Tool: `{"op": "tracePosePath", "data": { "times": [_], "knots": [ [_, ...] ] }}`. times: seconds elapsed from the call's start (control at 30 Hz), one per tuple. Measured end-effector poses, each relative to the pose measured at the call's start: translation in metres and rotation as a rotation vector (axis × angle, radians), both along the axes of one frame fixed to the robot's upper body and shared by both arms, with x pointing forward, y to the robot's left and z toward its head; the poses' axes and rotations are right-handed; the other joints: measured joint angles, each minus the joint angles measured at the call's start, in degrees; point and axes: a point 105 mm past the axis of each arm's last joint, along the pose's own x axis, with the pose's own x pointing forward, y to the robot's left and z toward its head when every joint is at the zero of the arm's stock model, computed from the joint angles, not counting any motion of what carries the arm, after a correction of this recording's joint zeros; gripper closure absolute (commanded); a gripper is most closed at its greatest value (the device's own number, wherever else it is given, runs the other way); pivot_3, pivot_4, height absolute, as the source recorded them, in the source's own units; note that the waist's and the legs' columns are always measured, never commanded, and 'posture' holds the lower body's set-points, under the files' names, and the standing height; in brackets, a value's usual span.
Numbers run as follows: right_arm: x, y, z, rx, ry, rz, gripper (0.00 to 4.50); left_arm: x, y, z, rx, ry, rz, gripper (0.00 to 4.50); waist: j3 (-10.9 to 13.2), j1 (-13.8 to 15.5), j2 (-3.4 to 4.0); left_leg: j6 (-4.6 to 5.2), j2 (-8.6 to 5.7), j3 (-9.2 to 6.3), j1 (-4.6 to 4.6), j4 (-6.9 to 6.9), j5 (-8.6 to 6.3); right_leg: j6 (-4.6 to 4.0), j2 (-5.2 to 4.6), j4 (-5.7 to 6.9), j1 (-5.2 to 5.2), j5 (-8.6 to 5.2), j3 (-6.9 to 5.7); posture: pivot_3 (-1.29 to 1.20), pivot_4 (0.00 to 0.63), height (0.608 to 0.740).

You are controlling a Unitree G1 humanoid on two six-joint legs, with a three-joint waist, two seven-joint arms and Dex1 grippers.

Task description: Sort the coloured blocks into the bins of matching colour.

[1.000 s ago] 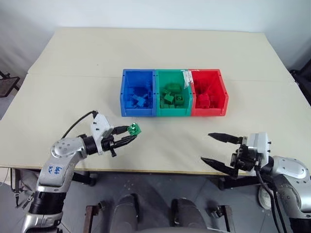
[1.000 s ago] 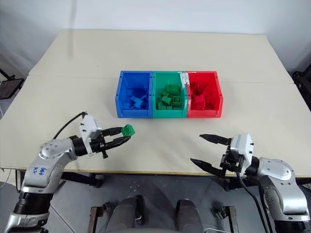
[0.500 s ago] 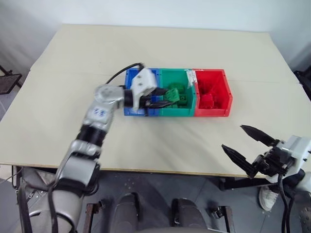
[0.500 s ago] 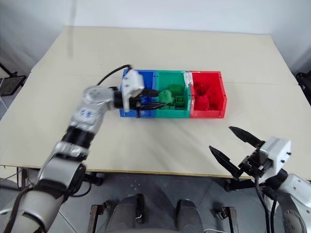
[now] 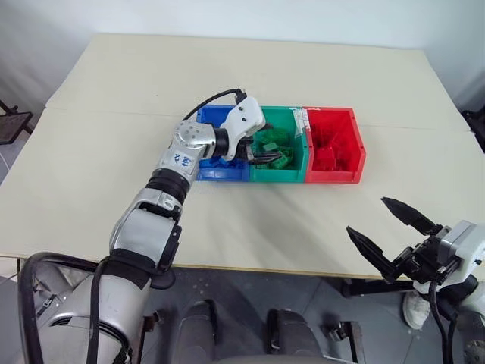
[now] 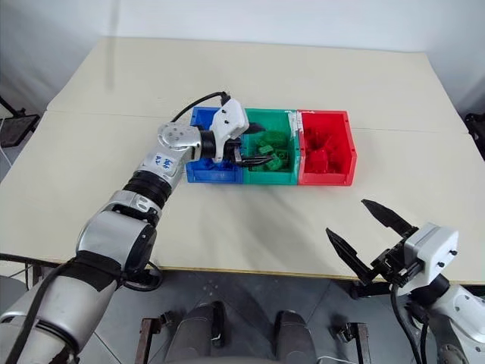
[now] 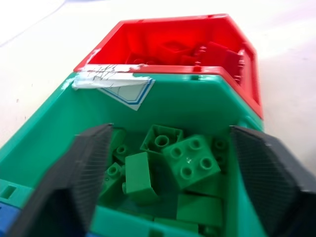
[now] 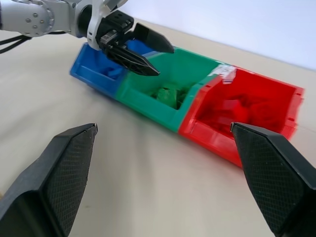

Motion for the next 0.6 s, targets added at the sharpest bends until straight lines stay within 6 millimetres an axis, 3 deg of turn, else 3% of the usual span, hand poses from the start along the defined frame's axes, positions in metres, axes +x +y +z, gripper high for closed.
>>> {"op": "tracePosePath", "data": {
  "times": [0.2,0.43,0.6],
  "knots": [
    [0.013,0.0,-0.007,-0.046,0.034,0.116,0.0,-0.021,0.073,0.001,-0.037,-0.031,0.033,0.03,0.0,-0.8,0.0,-0.02,0.07,0.08,0.14,0.08,0.01,0.0,0.0,0.37,-0.02,0.0,0.0,0.0,0.15,0.74],
    [0.037,0.002,-0.009,-0.1,0.042,0.268,0.0,-0.079,0.155,-0.031,-0.056,0.036,0.191,0.03,0.0,-1.6,0.0,0.03,0.12,0.11,0.26,0.18,0.04,0.0,-0.02,0.54,0.04,0.0,0.1,0.0,0.15,0.74],
    [0.051,0.004,-0.012,-0.105,0.05,0.33,0.0,-0.105,0.173,-0.052,-0.045,0.111,0.314,0.03,0.0,-0.5,0.0,0.13,0.09,0.05,0.24,0.18,0.04,-0.08,-0.06,0.58,0.03,0.04,0.05,0.0,0.15,0.74]
  ]
}}
